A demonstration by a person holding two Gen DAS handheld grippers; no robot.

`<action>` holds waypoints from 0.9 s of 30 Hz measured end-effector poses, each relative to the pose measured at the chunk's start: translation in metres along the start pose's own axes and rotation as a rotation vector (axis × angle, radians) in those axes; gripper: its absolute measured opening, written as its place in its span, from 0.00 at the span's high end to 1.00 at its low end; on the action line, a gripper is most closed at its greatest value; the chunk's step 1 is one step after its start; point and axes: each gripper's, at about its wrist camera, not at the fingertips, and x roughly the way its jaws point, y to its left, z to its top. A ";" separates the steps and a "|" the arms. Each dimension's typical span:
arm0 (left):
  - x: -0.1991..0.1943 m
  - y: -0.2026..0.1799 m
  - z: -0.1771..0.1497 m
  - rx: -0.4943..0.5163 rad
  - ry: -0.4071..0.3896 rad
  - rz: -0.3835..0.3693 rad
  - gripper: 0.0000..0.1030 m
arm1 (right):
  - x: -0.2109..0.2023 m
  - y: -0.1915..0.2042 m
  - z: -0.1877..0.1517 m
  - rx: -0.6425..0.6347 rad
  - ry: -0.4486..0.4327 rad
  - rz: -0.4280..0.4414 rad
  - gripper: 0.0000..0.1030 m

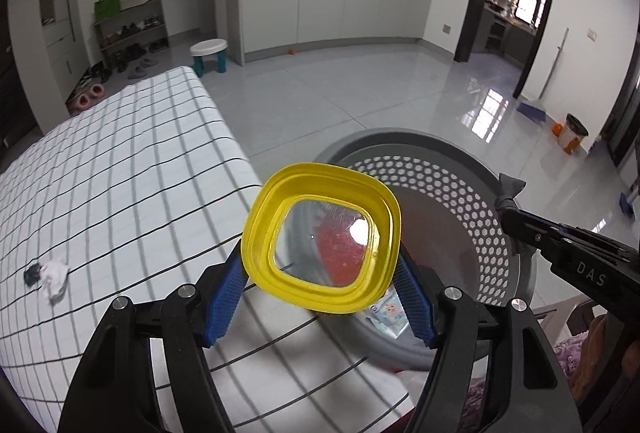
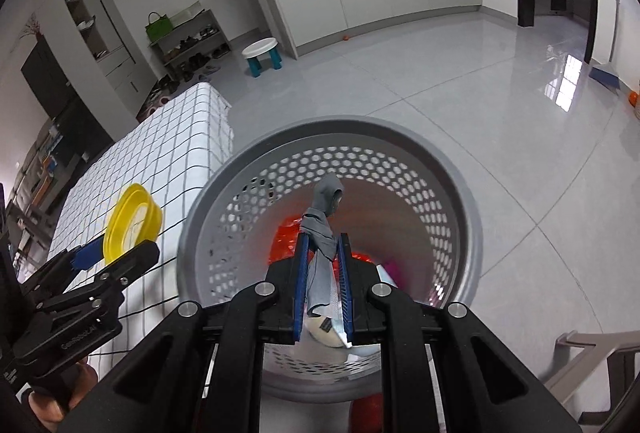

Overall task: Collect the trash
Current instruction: 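Carry the yellow lid and grey clip over the grey basket, then open both tools to drop the lid and clip into the basket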

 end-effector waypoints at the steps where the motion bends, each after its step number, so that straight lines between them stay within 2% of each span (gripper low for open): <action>1: 0.003 -0.003 0.001 0.004 0.003 -0.004 0.34 | 0.001 -0.002 0.000 0.005 0.003 0.001 0.86; 10: 0.027 -0.027 0.012 0.043 0.034 -0.041 0.34 | 0.008 -0.013 0.000 0.027 0.027 -0.004 0.86; 24: 0.027 -0.035 0.018 0.070 0.029 -0.041 0.32 | 0.010 -0.018 0.003 0.057 0.030 -0.002 0.86; 27: 0.026 -0.033 0.019 0.061 0.031 -0.036 0.24 | 0.008 -0.020 0.003 0.058 0.029 -0.001 0.79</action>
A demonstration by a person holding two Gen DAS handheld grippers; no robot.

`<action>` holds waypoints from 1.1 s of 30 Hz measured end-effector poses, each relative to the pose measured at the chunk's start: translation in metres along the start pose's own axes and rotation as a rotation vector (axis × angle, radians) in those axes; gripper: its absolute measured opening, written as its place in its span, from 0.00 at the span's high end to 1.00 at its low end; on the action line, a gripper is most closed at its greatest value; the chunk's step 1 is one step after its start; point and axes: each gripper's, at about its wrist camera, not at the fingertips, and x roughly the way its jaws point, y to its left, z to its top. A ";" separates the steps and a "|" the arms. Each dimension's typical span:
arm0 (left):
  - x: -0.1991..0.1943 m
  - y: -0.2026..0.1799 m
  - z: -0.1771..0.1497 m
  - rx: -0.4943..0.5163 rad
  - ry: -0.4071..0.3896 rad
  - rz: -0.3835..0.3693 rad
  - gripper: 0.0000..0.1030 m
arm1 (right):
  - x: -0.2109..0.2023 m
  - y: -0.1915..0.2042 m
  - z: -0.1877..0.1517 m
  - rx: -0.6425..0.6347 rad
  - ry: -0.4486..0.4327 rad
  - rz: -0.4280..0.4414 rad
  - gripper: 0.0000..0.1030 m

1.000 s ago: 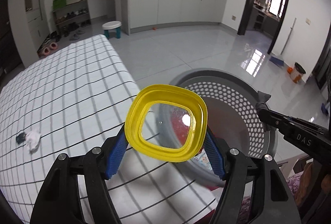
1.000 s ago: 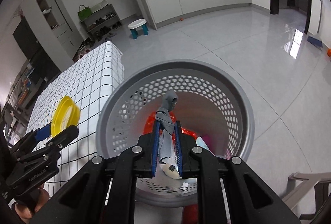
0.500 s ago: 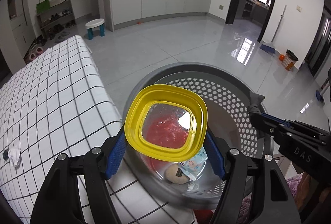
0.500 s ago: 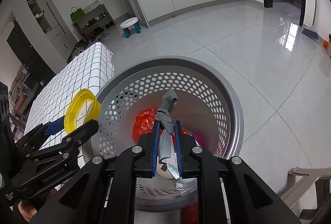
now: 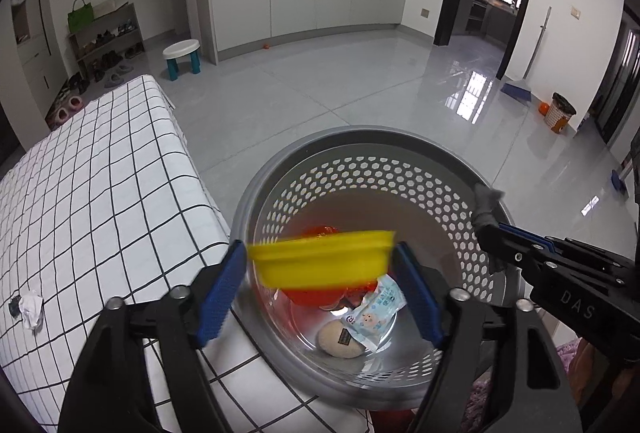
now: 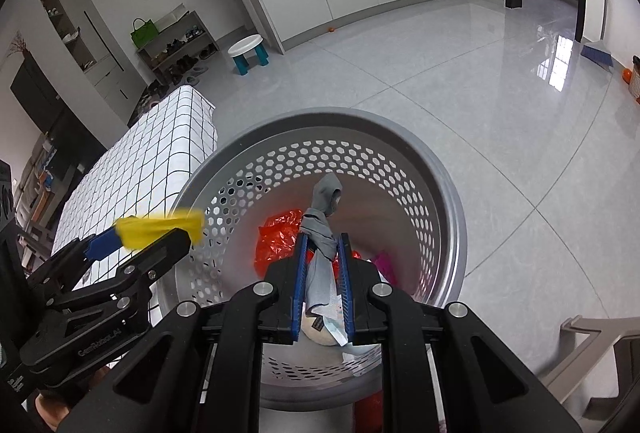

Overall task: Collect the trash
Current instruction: 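Open both tools to drop the lid and clip into the basket, then withdraw both tools from the basket toward the table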

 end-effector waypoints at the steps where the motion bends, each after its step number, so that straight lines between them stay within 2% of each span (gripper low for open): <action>1: -0.001 0.001 0.000 -0.002 -0.003 0.002 0.24 | -0.002 0.000 0.000 0.001 -0.009 -0.001 0.70; 2: -0.002 0.001 0.000 -0.002 -0.005 0.005 0.23 | -0.004 0.000 0.000 0.002 -0.020 -0.004 0.60; 4: -0.005 0.004 0.001 -0.006 -0.009 0.011 0.22 | -0.008 0.000 0.000 0.005 -0.043 -0.009 0.55; 19: -0.019 0.015 -0.004 -0.034 -0.017 0.041 0.22 | -0.003 0.009 -0.003 -0.024 -0.018 -0.007 0.54; 24: -0.025 0.022 -0.009 -0.052 -0.015 0.058 0.22 | -0.001 0.018 -0.003 -0.059 -0.025 -0.018 0.49; 26: -0.028 0.026 -0.012 -0.058 -0.018 0.065 0.22 | 0.000 0.021 -0.004 -0.074 -0.023 -0.018 0.44; 30: -0.038 0.040 -0.018 -0.077 -0.024 0.084 0.22 | 0.001 0.030 -0.006 -0.101 -0.032 -0.020 0.43; 33: -0.046 0.051 -0.023 -0.100 -0.030 0.101 0.21 | -0.001 0.042 -0.007 -0.122 -0.052 -0.014 0.39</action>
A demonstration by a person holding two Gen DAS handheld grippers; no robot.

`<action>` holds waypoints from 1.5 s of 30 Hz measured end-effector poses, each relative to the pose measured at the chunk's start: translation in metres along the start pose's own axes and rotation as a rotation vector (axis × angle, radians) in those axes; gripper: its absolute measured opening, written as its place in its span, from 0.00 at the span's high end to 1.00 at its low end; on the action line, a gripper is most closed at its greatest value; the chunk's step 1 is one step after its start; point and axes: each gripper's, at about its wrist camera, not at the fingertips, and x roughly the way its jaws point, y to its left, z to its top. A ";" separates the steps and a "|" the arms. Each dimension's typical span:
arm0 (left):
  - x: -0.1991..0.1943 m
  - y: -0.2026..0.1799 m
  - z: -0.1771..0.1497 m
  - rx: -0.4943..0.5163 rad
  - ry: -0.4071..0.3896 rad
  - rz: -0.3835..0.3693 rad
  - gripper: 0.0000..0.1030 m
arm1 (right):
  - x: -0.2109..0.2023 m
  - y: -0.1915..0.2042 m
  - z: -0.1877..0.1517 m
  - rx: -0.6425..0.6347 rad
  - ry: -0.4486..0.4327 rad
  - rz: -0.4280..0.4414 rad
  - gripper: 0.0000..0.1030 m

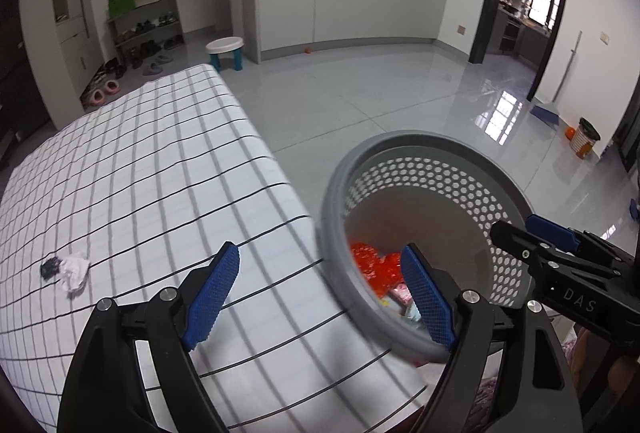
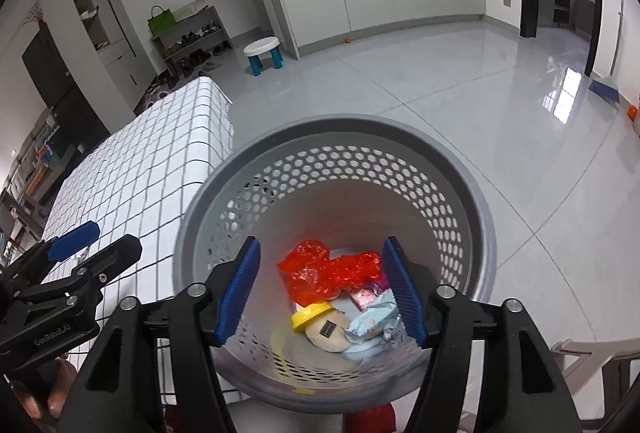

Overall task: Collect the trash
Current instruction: 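Withdraw both tools from the basket toward the table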

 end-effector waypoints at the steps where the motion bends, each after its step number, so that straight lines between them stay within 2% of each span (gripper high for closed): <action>1: -0.002 0.005 -0.001 -0.008 -0.002 0.006 0.21 | 0.000 0.004 0.000 -0.009 -0.006 0.000 0.39; 8: -0.022 0.042 -0.012 -0.056 -0.019 0.066 0.21 | -0.001 0.039 0.000 -0.065 -0.035 0.025 0.34; 24: -0.068 0.144 -0.039 -0.170 -0.045 0.233 0.19 | 0.014 0.155 -0.006 -0.237 -0.043 0.100 0.30; 30: -0.080 0.193 -0.053 -0.261 -0.028 0.298 0.19 | 0.018 0.195 -0.006 -0.305 -0.055 0.110 0.23; 35: -0.085 0.224 -0.063 -0.296 -0.010 0.363 0.19 | 0.035 0.226 -0.005 -0.356 0.018 0.123 0.21; 39: -0.087 0.247 -0.070 -0.314 0.010 0.406 0.19 | 0.044 0.253 -0.008 -0.409 0.033 0.131 0.21; 45: -0.082 0.275 -0.080 -0.371 0.018 0.436 0.19 | 0.068 0.297 -0.016 -0.530 0.089 0.131 0.21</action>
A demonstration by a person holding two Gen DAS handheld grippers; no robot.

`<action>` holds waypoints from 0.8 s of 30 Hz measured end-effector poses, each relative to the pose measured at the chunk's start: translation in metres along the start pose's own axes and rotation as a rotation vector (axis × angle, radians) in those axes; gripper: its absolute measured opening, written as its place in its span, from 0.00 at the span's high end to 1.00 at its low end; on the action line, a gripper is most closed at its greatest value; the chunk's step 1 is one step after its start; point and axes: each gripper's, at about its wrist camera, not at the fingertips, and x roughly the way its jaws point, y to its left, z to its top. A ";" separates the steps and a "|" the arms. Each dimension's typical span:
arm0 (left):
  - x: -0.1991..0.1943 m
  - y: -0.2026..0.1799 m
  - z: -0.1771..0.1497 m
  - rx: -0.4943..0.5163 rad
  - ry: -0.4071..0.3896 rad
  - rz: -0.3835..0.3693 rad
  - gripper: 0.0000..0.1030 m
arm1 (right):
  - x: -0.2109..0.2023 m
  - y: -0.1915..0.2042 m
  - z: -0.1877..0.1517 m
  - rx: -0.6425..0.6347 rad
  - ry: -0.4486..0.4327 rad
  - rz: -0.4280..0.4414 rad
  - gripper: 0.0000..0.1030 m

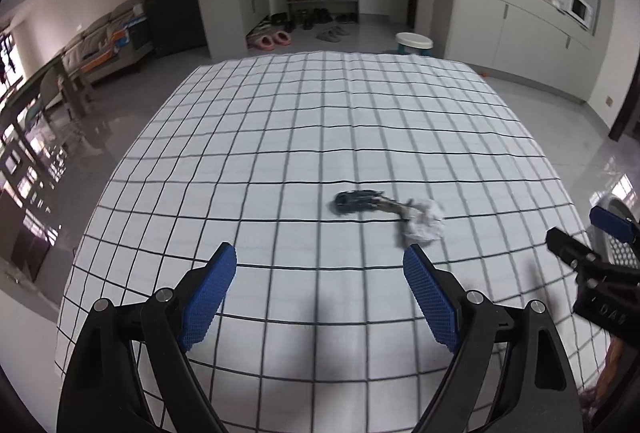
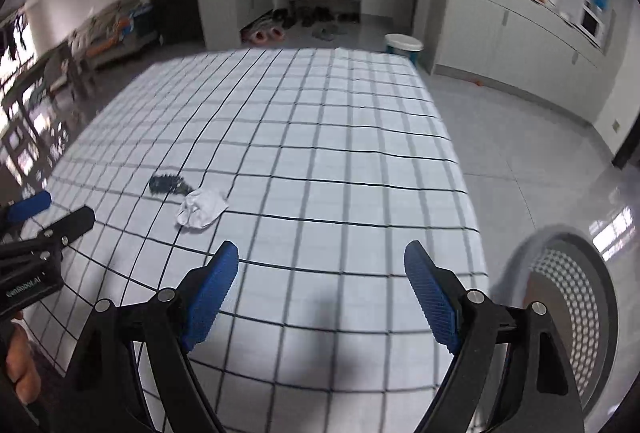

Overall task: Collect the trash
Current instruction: 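Withdraw both tools from the basket toward the table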

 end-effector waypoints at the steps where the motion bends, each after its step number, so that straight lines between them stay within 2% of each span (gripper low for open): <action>1: 0.003 0.002 -0.001 0.000 0.001 0.014 0.19 | 0.005 0.006 0.002 -0.014 0.008 0.009 0.21; 4: 0.015 0.011 -0.003 -0.010 0.021 0.041 0.19 | 0.022 0.024 0.007 -0.041 0.040 0.017 0.21; 9: 0.025 0.027 0.000 -0.061 0.030 0.081 0.19 | 0.050 0.047 0.019 -0.093 0.104 0.076 0.21; 20: 0.038 0.052 0.000 -0.166 0.079 0.063 0.19 | 0.082 0.071 0.032 -0.103 0.124 0.139 0.21; 24: 0.040 0.048 0.001 -0.164 0.079 0.057 0.19 | 0.088 0.078 0.033 -0.116 0.127 0.123 0.21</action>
